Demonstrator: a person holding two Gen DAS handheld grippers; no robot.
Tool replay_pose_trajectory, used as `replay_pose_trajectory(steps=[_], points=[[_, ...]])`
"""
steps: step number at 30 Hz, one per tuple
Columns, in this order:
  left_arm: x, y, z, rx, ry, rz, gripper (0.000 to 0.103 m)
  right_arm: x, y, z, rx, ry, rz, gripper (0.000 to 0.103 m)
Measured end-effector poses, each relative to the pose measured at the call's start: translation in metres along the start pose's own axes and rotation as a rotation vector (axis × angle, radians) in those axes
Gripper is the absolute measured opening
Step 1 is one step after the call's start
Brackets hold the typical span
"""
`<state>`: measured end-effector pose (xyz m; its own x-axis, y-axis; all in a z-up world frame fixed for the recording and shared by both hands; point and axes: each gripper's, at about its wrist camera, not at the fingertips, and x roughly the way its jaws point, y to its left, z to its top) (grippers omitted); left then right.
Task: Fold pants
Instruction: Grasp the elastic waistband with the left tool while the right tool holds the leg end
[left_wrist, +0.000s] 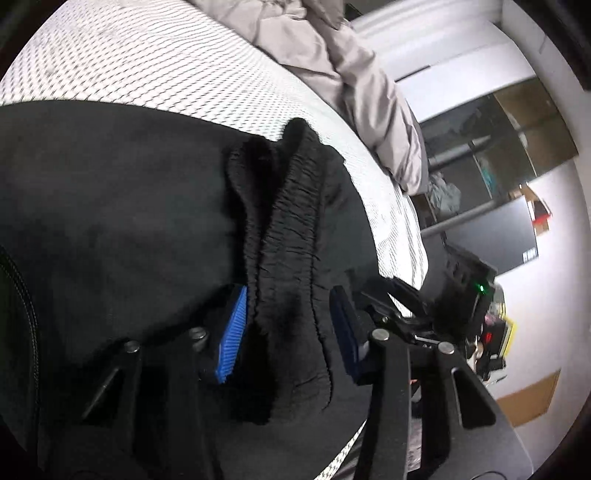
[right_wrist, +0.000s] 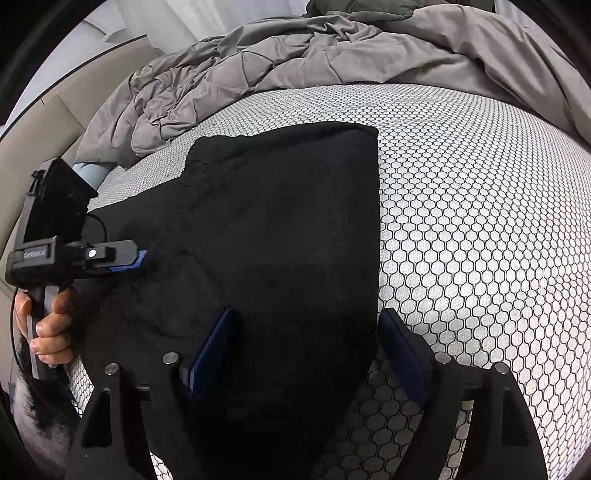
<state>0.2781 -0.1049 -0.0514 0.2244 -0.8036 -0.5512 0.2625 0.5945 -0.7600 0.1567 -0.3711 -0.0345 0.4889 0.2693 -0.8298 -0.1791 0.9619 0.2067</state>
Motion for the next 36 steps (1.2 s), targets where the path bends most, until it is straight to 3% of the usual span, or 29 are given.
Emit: replay_pose_trajectory(steps=[4,10,14,16,20,23,25,26,27,29,32,36], points=[[0.013,0.012,0.003,-0.075,0.010,0.029,0.042,-0.005,-0.005,-0.005,0.001,-0.001,0.001,0.082],[0.015,0.014,0.006,-0.135,-0.062,-0.003,0.042,-0.005,-0.006,-0.005,-0.001,-0.003,0.002,0.083],[0.006,0.005,-0.002,-0.076,-0.107,0.108,0.013,-0.005,-0.007,-0.002,0.011,-0.008,0.009,0.083],[-0.002,-0.006,-0.007,-0.035,-0.143,0.137,0.009,-0.005,-0.007,-0.001,0.012,-0.010,0.010,0.083],[-0.040,-0.032,-0.018,0.066,-0.232,0.171,0.007,-0.009,-0.008,0.002,0.031,-0.033,0.031,0.083],[-0.092,-0.032,-0.038,0.108,-0.321,0.205,0.007,-0.012,-0.008,0.004,0.039,-0.048,0.076,0.083],[-0.125,-0.022,-0.050,0.116,-0.378,0.287,0.007,-0.011,-0.010,0.005,0.043,-0.049,0.089,0.083],[-0.139,-0.014,-0.052,0.120,-0.415,0.398,0.007,-0.010,-0.010,0.005,0.044,-0.045,0.081,0.083],[-0.146,-0.007,-0.052,0.114,-0.432,0.453,0.007,-0.009,-0.011,0.005,0.045,-0.038,0.074,0.083],[-0.149,0.022,-0.051,0.048,-0.400,0.553,0.008,-0.008,-0.010,0.006,0.038,-0.032,0.068,0.083],[-0.156,0.042,-0.054,-0.042,-0.377,0.490,0.009,-0.006,-0.003,0.006,0.016,-0.023,0.048,0.083],[-0.172,0.024,-0.059,0.051,-0.407,0.530,0.009,-0.006,0.003,0.005,0.003,-0.021,0.061,0.083]])
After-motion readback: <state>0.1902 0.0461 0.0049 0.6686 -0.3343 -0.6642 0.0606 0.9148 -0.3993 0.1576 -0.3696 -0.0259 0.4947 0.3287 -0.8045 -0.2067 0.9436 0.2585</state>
